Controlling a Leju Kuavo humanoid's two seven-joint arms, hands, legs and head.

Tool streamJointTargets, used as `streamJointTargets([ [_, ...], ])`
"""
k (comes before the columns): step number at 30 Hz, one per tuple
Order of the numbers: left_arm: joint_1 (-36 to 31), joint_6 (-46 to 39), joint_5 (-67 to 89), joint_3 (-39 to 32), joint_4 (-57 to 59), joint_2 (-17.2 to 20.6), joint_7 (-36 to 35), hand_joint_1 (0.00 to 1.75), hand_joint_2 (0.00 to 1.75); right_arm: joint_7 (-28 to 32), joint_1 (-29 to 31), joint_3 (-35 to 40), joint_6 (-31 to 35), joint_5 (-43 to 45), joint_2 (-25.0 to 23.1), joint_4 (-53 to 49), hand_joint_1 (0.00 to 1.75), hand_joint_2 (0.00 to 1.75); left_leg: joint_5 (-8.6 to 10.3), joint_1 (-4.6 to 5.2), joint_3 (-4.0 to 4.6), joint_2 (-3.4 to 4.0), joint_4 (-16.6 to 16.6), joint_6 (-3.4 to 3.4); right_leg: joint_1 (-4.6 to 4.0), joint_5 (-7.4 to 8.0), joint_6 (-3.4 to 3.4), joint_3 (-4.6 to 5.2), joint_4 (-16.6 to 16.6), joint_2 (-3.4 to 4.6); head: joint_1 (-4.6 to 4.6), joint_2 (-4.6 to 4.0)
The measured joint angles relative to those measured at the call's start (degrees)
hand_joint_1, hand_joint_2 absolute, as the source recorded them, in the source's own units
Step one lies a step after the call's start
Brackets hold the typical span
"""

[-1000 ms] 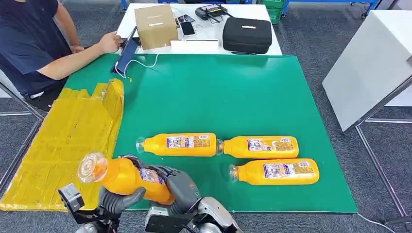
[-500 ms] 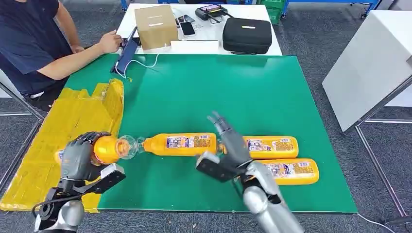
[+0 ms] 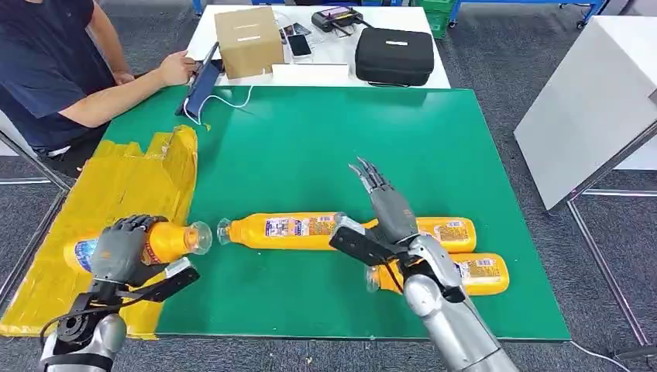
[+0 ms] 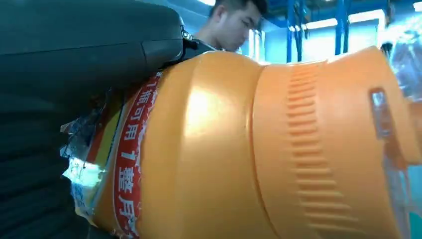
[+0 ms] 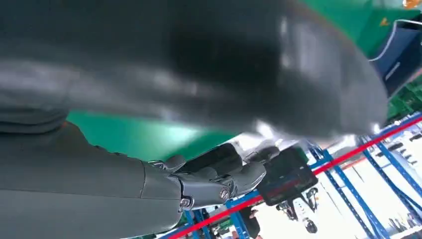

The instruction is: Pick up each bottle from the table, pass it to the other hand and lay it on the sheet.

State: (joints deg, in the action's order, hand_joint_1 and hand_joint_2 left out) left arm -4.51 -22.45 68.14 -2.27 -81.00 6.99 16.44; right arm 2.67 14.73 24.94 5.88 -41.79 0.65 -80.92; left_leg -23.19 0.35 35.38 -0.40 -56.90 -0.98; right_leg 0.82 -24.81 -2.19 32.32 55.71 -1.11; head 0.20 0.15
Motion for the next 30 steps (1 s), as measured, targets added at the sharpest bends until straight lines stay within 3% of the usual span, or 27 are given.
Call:
streamJointTargets([
  [1,-0.9,-0.8,3.8,0.2,2.0,0.7,-2.0,1.75,1.75,-0.8,1.0,0.1,-0.3,-0.1,0.4,0.6,0.00,1.75,0.00,0.00,0.02,0.00,0.0,0.00,0.00,0.00,0.00,0.03,0.0,0.00,0.00,0.00],
  [5,-5.9,4.8,7.6,5.1,13.7,4.2,-1.4,1.75,1.75,-1.4,6.3,0.7,-3.4,0.0,0.7,7.3,0.00,1.75,0.07,0.00,0.01,0.00,0.0,-0.01,0.00,0.02,-0.01,-0.01,0.0,0.00,0.00,0.00],
  [6,-7.0,6.5,6.8,6.1,15.6,4.9,0.1,0.45,1.75,-1.4,7.4,1.0,-4.2,0.4,0.6,9.0,0.00,1.75,0.08,0.00,0.01,-0.02,0.0,0.00,0.00,0.02,-0.01,-0.02,0.0,-0.01,0.02,0.00],
  [7,-8.6,8.0,5.6,7.3,17.7,6.0,1.8,0.00,1.75,-1.4,8.9,1.4,-4.9,0.8,0.4,11.2,0.00,1.75,0.13,0.00,0.01,-0.05,0.0,0.04,0.00,0.02,-0.01,-0.04,0.0,-0.01,0.02,0.00],
  [8,-9.9,9.3,4.0,8.6,19.8,7.1,3.8,0.00,0.00,-1.3,10.3,1.9,-5.5,1.2,0.0,13.4,0.00,1.75,0.13,0.00,-0.01,-0.06,0.0,0.04,0.00,0.03,-0.01,-0.05,0.0,-0.02,0.00,0.00],
  [18,-18.2,16.1,-6.7,18.7,29.8,13.4,13.9,0.00,0.00,-0.7,20.6,7.8,-10.2,2.6,-4.3,32.2,0.00,1.75,0.17,-0.05,-0.07,-0.07,0.0,0.10,-0.03,0.02,0.00,-0.09,0.1,-0.02,0.02,0.00],
  [30,-22.9,22.5,-18.9,24.0,33.7,14.8,20.4,0.00,0.00,-1.3,27.0,14.6,-13.7,1.9,-10.8,45.2,0.00,1.75,0.17,-0.05,-0.08,-0.02,0.0,0.10,-0.03,0.02,0.00,-0.03,0.1,-0.01,0.02,0.00],
])
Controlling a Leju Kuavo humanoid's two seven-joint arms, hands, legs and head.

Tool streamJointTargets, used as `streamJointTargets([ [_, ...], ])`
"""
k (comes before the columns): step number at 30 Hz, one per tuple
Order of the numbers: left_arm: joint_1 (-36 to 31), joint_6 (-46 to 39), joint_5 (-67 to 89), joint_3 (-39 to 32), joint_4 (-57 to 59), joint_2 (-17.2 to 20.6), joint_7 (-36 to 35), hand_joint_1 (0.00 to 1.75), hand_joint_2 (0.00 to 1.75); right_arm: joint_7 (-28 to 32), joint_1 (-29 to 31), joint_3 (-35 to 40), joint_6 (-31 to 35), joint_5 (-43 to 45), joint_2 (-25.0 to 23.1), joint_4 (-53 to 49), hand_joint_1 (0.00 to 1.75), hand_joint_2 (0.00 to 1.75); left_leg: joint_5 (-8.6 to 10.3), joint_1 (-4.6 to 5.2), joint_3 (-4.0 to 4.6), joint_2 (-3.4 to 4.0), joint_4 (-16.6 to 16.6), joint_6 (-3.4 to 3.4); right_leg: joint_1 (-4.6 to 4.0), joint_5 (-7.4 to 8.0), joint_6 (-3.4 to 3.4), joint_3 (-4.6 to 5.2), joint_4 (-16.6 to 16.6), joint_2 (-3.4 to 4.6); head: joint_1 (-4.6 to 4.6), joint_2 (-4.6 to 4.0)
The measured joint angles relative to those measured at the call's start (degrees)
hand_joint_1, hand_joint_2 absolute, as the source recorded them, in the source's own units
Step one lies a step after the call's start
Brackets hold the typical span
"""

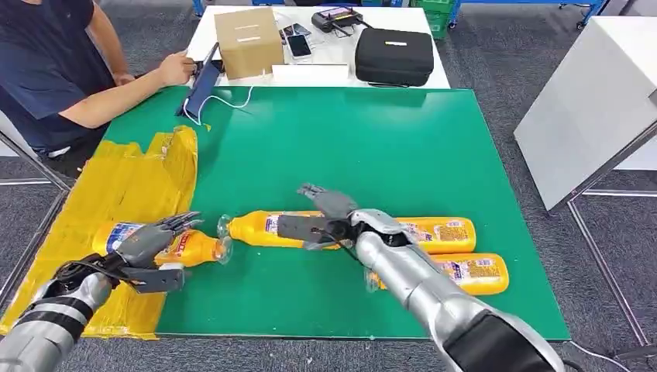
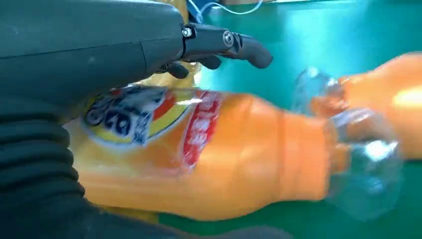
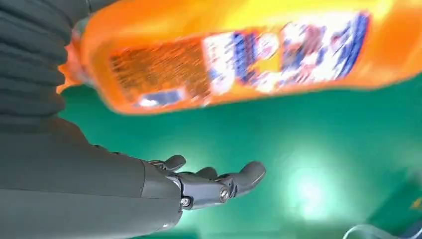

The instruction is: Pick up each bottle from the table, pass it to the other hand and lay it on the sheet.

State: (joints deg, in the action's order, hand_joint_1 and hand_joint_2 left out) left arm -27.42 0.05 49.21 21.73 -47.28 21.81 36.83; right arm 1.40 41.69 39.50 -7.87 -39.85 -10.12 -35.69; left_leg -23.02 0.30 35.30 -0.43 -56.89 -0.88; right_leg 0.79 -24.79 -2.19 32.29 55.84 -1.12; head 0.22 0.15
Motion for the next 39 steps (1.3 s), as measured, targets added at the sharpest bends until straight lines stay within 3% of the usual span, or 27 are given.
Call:
streamJointTargets([
  [4,0.3,2.6,-7.4,-0.7,-0.8,-1.5,1.6,0.00,0.00,-1.1,0.3,3.5,0.0,-2.2,-2.5,2.8,0.00,1.75,0.00,-0.01,0.03,-0.04,0.0,0.00,0.00,-0.01,0.01,0.01,0.0,-0.02,0.00,0.00],
  [14,0.6,3.4,-8.3,-1.9,-2.0,-3.1,1.6,0.00,0.00,-1.4,0.9,6.4,0.4,-2.6,-4.0,6.0,0.00,1.75,0.00,0.01,0.06,-0.03,0.0,0.00,0.01,0.00,0.00,0.03,0.0,-0.01,0.00,0.00],
  [15,0.6,3.6,-8.8,-1.9,-2.0,-3.2,1.6,0.00,0.00,-1.4,1.0,6.6,0.5,-2.7,-4.1,6.2,0.09,1.75,0.00,0.01,0.06,-0.03,0.0,0.00,0.01,0.00,0.00,0.03,0.0,-0.01,0.00,0.00],
  [16,0.9,4.6,-11.1,-2.1,-2.5,-3.4,1.6,0.00,0.00,-1.7,1.1,6.9,0.8,-3.2,-4.1,6.4,1.52,1.75,0.00,0.01,0.06,-0.03,0.0,0.00,0.01,0.00,0.00,0.03,0.0,-0.01,0.02,0.00],
  [17,1.6,5.6,-13.7,-2.6,-3.4,-3.7,1.6,0.00,0.00,-2.4,1.0,7.2,1.2,-4.3,-4.3,6.6,1.75,1.75,0.00,0.01,0.05,-0.01,0.0,0.00,0.01,0.00,0.00,0.06,0.0,-0.01,-0.02,0.00],
  [21,3.8,9.7,-24.9,-5.4,-8.6,-7.4,1.7,0.00,0.00,-6.2,0.1,9.5,1.9,-9.1,-5.3,8.5,1.75,1.75,-0.01,0.01,0.07,-0.08,0.0,0.01,0.02,-0.02,0.00,0.05,0.0,-0.07,-0.02,0.00],
  [29,5.9,21.3,-37.5,-17.4,-19.9,-17.3,0.1,0.00,0.00,-9.7,-0.8,11.2,2.3,-13.5,-6.0,11.4,1.75,1.75,-0.05,0.04,-0.16,0.10,0.0,-0.01,0.04,-0.01,0.00,-0.10,-0.1,0.00,-0.02,0.00],
  [39,6.4,23.7,-40.8,-22.1,-23.8,-22.4,-2.9,0.00,0.00,-14.4,-1.2,10.0,2.7,-15.5,-4.8,13.2,1.75,1.75,-0.17,0.03,-0.73,-0.07,0.0,-0.02,0.04,-0.13,0.08,-0.15,-0.2,-0.04,0.00,0.00],
])
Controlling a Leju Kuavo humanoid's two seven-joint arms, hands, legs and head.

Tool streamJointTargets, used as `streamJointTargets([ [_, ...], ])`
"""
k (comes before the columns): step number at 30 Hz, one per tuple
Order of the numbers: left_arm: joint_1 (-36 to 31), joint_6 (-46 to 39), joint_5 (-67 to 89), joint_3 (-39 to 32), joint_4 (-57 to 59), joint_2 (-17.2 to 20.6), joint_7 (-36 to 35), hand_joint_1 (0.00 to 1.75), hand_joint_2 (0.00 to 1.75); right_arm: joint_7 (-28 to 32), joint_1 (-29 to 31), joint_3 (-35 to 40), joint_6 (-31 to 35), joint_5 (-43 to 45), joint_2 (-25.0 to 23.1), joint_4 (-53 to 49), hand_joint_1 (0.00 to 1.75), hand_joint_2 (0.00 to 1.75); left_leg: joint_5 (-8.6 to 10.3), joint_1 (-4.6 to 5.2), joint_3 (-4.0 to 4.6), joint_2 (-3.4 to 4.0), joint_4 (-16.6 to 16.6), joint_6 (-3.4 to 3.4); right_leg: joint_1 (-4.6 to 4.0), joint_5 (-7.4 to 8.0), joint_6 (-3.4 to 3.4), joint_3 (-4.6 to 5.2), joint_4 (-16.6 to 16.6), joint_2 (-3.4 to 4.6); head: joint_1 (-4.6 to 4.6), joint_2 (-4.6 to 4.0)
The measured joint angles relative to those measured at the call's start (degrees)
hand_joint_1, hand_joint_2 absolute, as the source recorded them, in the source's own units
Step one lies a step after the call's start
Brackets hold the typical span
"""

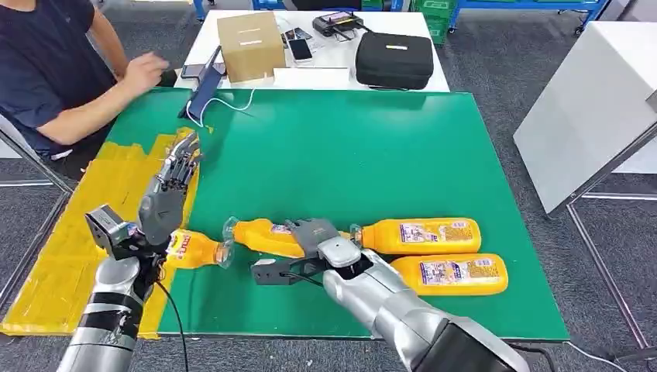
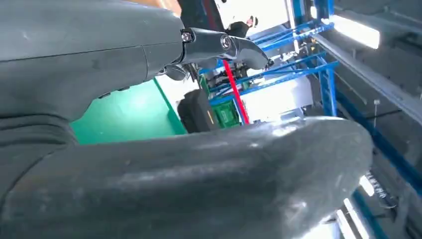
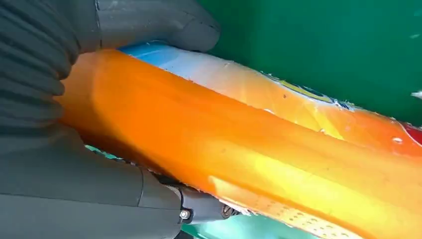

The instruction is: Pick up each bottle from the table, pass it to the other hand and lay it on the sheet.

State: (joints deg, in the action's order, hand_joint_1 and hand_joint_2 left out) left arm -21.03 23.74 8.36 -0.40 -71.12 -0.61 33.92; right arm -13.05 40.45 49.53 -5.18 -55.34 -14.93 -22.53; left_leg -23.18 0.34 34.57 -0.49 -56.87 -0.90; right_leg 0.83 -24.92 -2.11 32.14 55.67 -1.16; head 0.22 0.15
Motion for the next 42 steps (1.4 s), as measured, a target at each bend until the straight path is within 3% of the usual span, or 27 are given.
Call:
streamJointTargets([
  [2,0.3,1.5,-4.3,-1.2,-0.5,-0.6,-2.3,0.00,0.00,-0.4,-0.1,-1.3,2.9,0.9,0.3,0.0,1.75,1.75,0.02,0.00,0.01,-0.03,0.0,-0.02,0.00,0.01,0.00,-0.03,0.0,0.00,0.00,0.00],
  [5,2.6,4.7,-13.1,-3.5,-2.6,-1.1,-6.7,0.00,0.00,5.0,-1.0,-6.2,13.2,5.6,1.1,-0.5,1.75,1.75,0.07,0.01,0.05,0.03,0.0,-0.08,0.00,0.17,-0.10,-0.53,0.0,0.02,0.00,0.00],
  [6,3.4,5.3,-14.8,-4.1,-3.3,-1.2,-7.4,0.00,1.75,6.7,-1.3,-8.1,14.8,6.6,1.3,-0.9,1.75,1.75,0.11,0.02,0.07,0.05,0.0,-0.11,0.01,0.24,-0.05,-0.50,0.0,0.02,-0.02,0.00],
  [9,5.7,7.3,-20.6,-5.6,-5.2,-1.4,-10.5,0.00,1.75,15.1,-3.8,-14.0,20.4,12.9,2.2,-4.6,1.75,1.75,0.13,0.02,0.14,0.02,0.0,-0.13,0.00,0.27,0.00,-0.49,0.0,0.00,0.02,0.00],
  [12,8.5,8.4,-25.9,-6.5,-7.5,-1.5,-13.3,0.00,1.75,23.5,-10.4,-22.5,21.7,21.8,2.6,-16.4,1.75,1.75,0.17,0.02,0.47,0.03,0.0,-0.14,-0.01,0.31,-0.04,-0.19,0.0,0.01,0.00,0.00],
  [19,13.4,9.5,-29.1,-6.5,-11.3,-1.9,-14.6,0.00,1.75,27.0,-20.2,-30.2,20.2,28.3,2.6,-40.6,1.75,1.75,0.16,0.00,0.89,0.04,0.0,-0.10,-0.03,0.27,-0.01,0.26,0.0,0.00,-0.02,0.00],
  [29,16.2,9.3,-28.0,-5.5,-15.0,-2.8,-15.0,0.00,1.75,29.8,-25.2,-31.0,20.8,28.2,2.5,-51.1,1.75,1.75,0.16,0.01,0.98,0.04,0.0,-0.10,-0.02,0.27,-0.01,0.33,0.0,0.00,0.00,0.00],
  [36,19.9,5.7,-23.9,1.6,-20.7,-4.1,-14.6,0.00,1.75,26.9,-28.0,-23.0,19.9,20.6,1.7,-54.3,1.75,1.75,0.14,0.00,1.12,0.05,0.0,-0.09,-0.03,0.26,-0.01,0.49,0.0,0.00,-0.02,0.00],
  [42,20.9,4.9,-23.4,5.4,-23.1,-4.4,-14.3,0.00,1.75,26.3,-28.5,-18.4,19.7,19.8,1.4,-54.3,1.75,1.75,0.14,-0.02,1.13,0.04,0.0,-0.09,-0.04,0.25,0.00,0.50,0.0,-0.01,-0.02,0.00],
])
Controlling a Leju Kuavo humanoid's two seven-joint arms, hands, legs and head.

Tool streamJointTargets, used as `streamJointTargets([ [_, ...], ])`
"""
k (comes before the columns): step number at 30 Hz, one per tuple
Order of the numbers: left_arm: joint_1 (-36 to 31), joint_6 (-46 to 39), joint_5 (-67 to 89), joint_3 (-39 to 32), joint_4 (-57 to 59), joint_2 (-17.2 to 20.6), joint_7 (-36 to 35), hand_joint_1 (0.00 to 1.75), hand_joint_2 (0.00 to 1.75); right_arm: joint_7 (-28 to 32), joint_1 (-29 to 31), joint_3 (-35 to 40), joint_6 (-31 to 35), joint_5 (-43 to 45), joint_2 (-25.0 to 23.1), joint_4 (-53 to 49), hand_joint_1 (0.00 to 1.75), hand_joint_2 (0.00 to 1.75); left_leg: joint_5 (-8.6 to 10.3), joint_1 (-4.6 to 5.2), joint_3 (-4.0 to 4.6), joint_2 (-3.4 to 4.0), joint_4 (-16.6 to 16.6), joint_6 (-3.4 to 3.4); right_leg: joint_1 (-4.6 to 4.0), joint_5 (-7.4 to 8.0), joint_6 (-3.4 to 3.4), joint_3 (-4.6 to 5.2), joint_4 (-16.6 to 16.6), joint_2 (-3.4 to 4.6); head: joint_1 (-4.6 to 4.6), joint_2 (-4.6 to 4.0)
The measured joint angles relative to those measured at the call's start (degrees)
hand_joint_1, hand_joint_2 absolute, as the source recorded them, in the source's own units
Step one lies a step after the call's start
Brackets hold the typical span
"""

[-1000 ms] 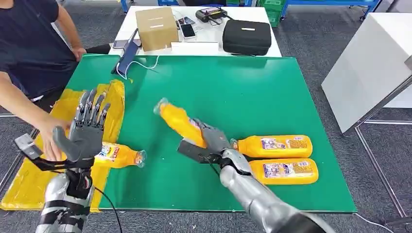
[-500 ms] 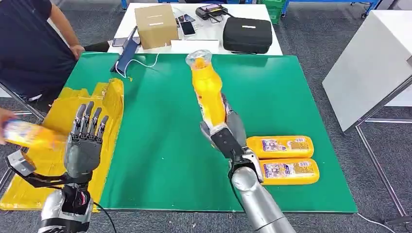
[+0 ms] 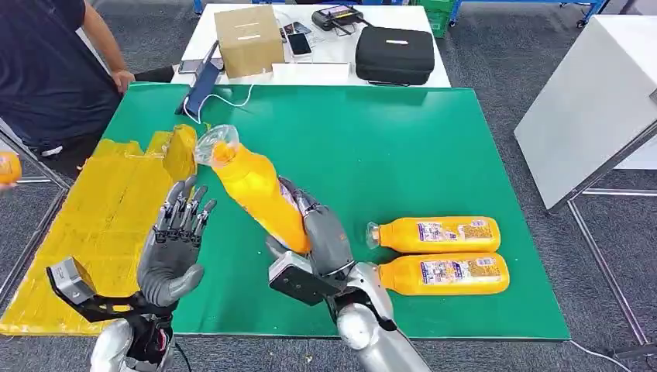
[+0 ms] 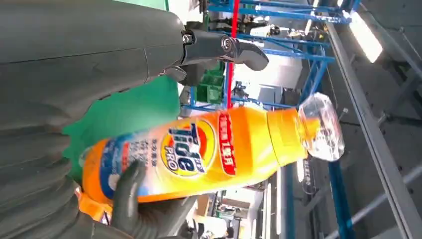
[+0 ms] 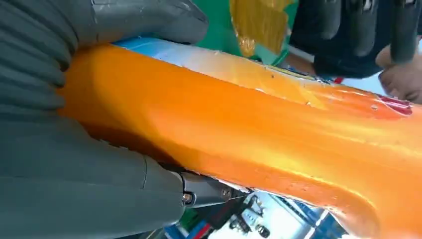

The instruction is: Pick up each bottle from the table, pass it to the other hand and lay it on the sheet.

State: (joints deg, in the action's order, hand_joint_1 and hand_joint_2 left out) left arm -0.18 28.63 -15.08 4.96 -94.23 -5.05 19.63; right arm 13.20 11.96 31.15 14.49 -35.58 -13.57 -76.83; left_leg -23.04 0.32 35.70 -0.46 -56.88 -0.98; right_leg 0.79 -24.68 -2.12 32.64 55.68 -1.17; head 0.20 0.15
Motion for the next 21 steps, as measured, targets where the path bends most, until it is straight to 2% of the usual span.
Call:
streamJointTargets([
  [8,0.6,-0.4,0.1,2.1,-1.3,0.0,0.2,0.00,1.75,-1.1,0.0,4.1,-2.1,-3.3,-0.6,0.9,1.75,1.75,0.00,0.02,0.00,0.01,0.0,0.00,0.01,0.01,-0.01,-0.03,0.0,0.00,0.02,0.00],
  [21,1.9,-1.5,-0.1,2.3,-1.7,0.0,0.7,0.00,1.75,-2.4,1.7,13.0,-1.5,-9.3,-2.5,6.8,1.75,1.75,0.00,0.00,0.02,0.00,0.0,0.00,0.00,0.00,0.01,0.03,0.0,0.00,0.00,0.00],
])
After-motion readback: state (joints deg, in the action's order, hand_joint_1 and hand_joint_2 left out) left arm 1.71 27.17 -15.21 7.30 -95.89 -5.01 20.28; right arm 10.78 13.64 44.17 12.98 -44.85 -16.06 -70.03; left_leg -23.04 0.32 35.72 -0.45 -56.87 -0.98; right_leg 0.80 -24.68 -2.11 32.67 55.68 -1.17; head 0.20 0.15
